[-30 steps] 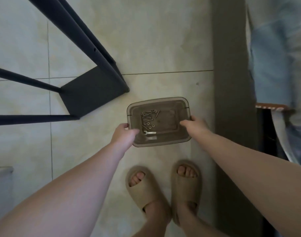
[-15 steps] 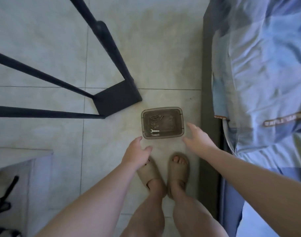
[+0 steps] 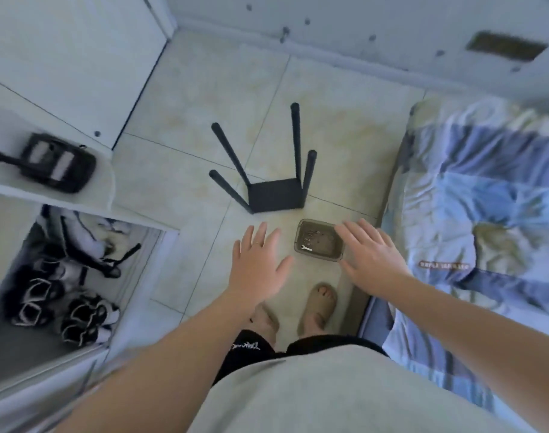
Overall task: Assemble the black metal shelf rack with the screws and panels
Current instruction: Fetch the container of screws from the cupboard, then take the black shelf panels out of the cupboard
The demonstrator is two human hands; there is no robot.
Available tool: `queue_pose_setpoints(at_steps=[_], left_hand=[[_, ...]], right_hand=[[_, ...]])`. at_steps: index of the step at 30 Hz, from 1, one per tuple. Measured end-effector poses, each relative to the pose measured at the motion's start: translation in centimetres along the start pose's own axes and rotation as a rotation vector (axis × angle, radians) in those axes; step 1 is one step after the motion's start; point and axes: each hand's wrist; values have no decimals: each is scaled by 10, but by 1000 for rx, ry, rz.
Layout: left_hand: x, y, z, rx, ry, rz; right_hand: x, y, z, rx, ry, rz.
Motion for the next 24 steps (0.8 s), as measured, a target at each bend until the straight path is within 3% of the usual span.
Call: queue_pose_setpoints(at_steps=[9,24], left_hand=[[-46,-94,113,-11,-135,-270],[-170,-180,410,-105,-660,-450]], right_hand=[[35,-67,133,-80,-307,-89],[120,-25,510,-31,-856,-28]])
Point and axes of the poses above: each hand's wrist, its own x-axis towards the middle knuckle, its own y-axis out of the palm, z = x × y, and after that the axes turned 13 degrees about -z, right-handed
